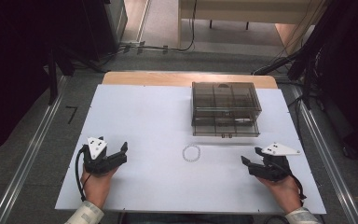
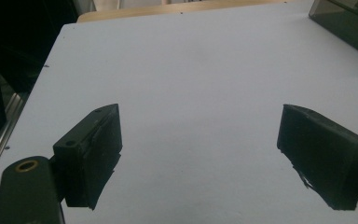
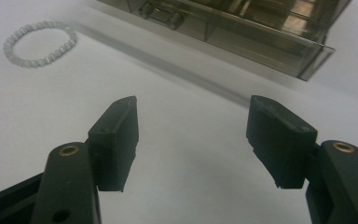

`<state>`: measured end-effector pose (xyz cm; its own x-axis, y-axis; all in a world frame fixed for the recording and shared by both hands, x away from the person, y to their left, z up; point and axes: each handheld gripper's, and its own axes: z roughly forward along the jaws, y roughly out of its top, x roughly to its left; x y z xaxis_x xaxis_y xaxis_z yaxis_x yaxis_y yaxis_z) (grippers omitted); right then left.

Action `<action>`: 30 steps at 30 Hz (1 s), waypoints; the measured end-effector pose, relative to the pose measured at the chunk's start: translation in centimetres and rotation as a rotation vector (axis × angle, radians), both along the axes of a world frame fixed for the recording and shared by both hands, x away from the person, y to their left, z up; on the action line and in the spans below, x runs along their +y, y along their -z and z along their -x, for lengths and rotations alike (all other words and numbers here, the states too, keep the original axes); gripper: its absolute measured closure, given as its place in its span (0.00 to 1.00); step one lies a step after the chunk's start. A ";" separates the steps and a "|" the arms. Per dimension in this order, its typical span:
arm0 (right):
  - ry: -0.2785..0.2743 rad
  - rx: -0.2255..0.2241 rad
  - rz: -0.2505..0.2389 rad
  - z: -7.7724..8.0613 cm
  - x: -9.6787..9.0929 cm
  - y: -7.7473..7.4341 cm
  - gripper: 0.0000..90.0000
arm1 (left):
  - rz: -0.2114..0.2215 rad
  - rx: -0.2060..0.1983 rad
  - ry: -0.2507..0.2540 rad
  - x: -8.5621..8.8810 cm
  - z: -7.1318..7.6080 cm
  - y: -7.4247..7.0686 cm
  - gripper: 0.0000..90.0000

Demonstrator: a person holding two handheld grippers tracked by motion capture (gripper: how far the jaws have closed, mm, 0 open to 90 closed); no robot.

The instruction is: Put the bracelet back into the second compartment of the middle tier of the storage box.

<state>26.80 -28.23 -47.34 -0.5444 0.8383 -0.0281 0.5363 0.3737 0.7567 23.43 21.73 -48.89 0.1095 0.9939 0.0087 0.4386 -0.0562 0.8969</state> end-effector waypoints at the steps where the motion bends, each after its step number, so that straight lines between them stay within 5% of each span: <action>1: -0.007 -0.002 0.000 0.0 0.2 0.0 0.36 | -0.001 -0.001 0.000 0.0 0.0 0.0 0.16; 30: -0.119 0.000 0.015 -1.0 6.0 0.2 0.40 | -0.003 0.002 0.000 0.1 -0.1 0.0 0.17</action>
<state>27.83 -22.22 -47.59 -0.6399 0.7674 -0.0402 0.4875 0.4458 0.7507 23.48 21.79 -48.94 0.1094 0.9939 0.0110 0.4403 -0.0584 0.8959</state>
